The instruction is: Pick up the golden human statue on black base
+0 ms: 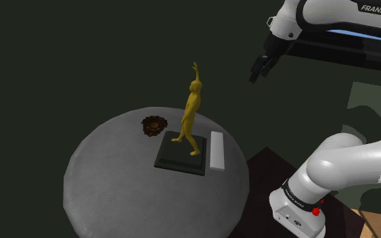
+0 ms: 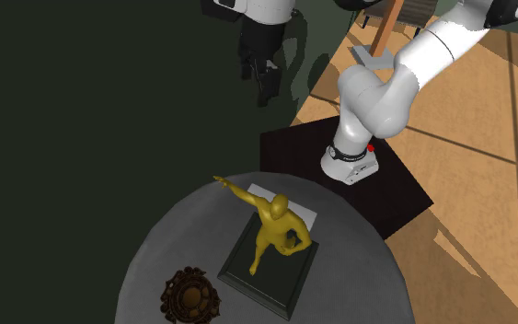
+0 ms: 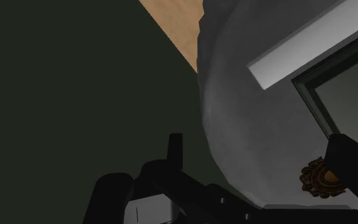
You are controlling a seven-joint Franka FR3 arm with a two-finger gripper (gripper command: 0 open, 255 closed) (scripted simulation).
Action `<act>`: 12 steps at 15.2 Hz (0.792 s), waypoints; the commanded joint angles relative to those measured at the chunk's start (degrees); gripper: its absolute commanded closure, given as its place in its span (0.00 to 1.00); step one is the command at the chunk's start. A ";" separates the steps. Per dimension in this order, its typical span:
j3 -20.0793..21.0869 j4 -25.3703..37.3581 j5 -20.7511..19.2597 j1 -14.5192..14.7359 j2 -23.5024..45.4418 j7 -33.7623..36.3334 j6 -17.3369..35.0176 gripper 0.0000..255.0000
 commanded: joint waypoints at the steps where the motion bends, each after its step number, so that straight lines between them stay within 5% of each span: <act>1: 0.00 0.00 0.00 0.00 0.00 0.00 0.00 0.00; 12: 12.94 12.34 6.43 3.23 10.51 15.44 -3.95 0.00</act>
